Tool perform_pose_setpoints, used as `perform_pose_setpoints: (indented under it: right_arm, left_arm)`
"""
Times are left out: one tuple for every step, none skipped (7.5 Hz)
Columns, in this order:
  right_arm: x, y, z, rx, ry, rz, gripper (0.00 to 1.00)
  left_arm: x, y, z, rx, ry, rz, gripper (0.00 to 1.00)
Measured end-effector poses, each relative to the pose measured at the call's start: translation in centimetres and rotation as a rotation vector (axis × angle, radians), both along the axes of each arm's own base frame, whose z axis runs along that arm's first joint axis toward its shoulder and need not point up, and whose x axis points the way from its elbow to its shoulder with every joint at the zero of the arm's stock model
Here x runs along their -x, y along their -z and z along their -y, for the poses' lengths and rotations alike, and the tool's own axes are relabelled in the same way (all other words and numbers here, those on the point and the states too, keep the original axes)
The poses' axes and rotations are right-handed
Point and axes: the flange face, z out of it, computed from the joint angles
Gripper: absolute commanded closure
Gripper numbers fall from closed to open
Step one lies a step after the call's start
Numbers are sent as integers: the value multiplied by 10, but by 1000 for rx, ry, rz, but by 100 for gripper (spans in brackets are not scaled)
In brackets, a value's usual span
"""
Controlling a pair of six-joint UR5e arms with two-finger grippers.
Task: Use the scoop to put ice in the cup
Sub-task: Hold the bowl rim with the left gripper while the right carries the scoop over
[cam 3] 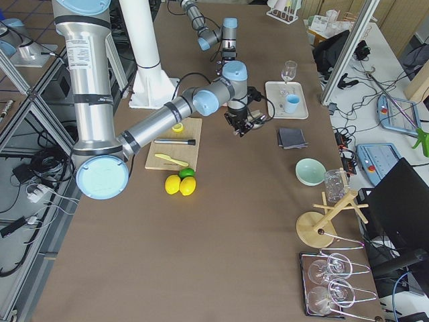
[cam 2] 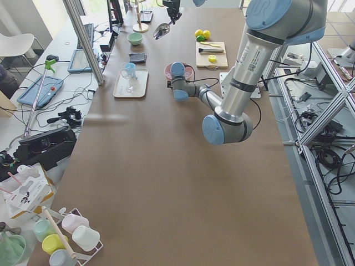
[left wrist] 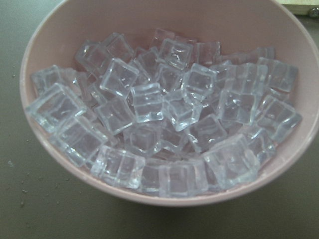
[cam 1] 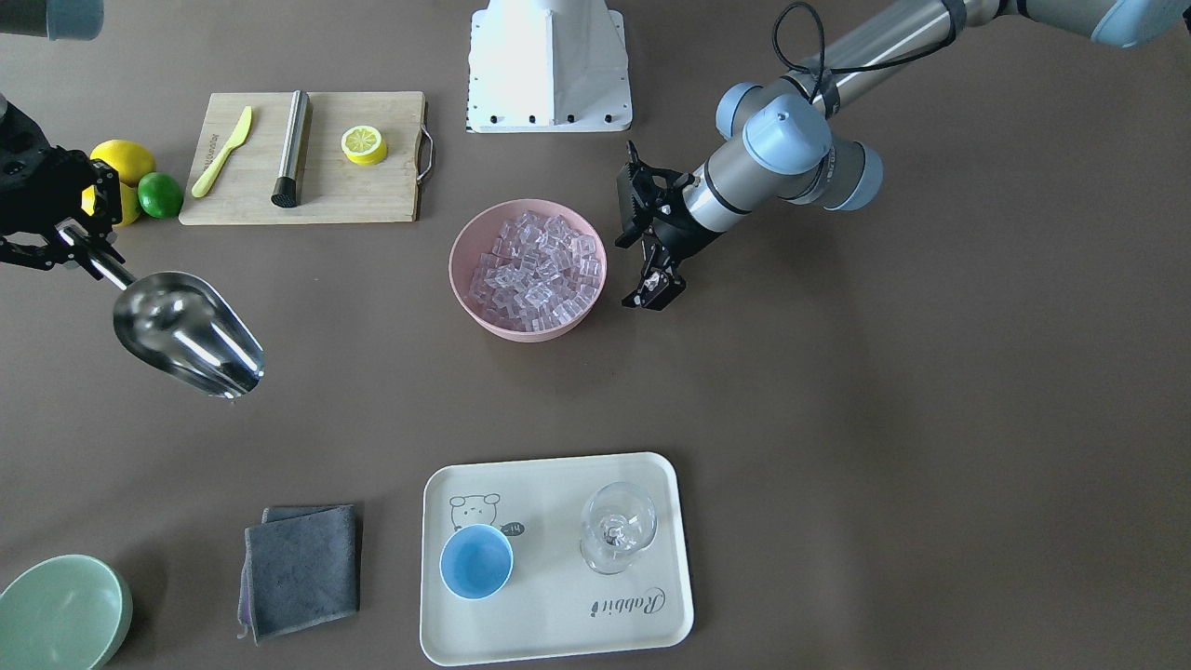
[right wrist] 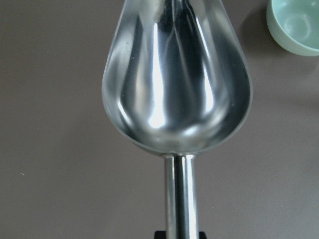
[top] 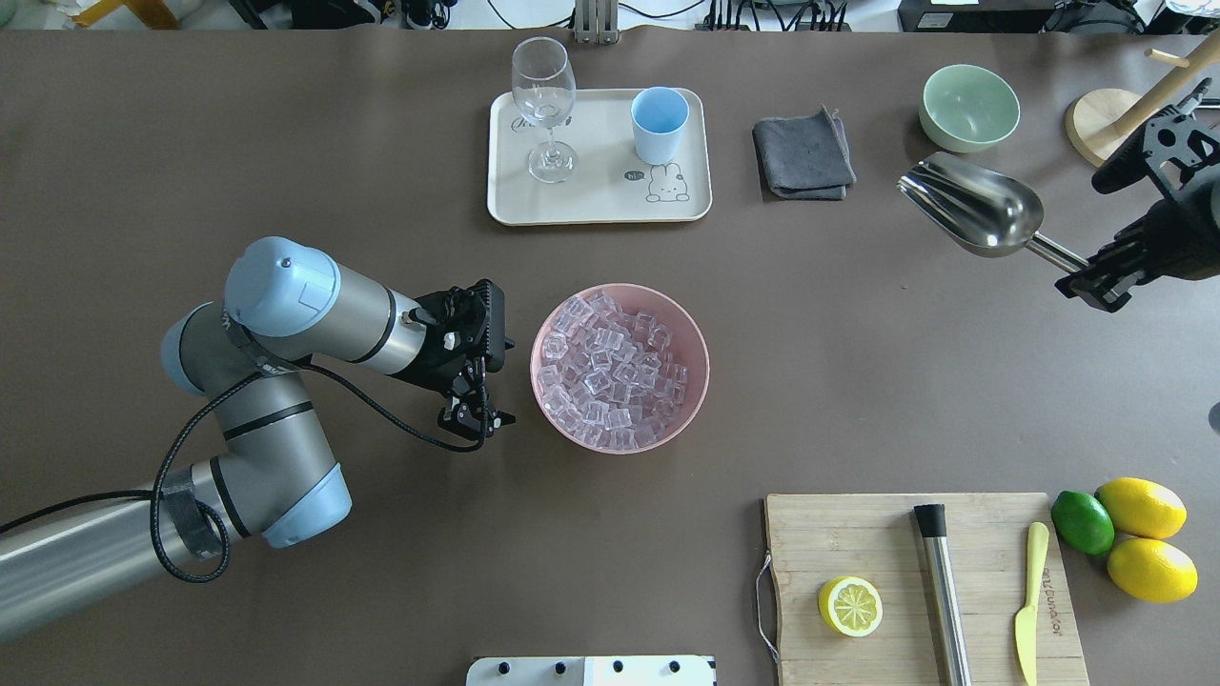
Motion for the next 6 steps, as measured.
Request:
perform_pose_setpoints:
  right_arm:
    - [22, 41, 13, -67, 96, -58, 100]
    - [52, 84, 15, -97, 176, -113, 100]
    - [87, 123, 3, -123, 243, -194, 100]
    - [113, 154, -11, -140, 307, -272, 100]
    - [130, 177, -24, -152, 375, -333, 100]
    - [149, 196, -37, -175, 440, -395, 100]
  left_arm:
    - [-3, 2, 2, -17, -5, 1, 1]
    - [-5, 3, 3, -24, -7, 2, 1]
    - [-7, 4, 5, -25, -7, 3, 1]
    - [-11, 7, 7, -24, -6, 4, 1]
    - [-14, 10, 10, -22, -5, 8, 1]
    - [-17, 15, 12, -20, -5, 9, 1]
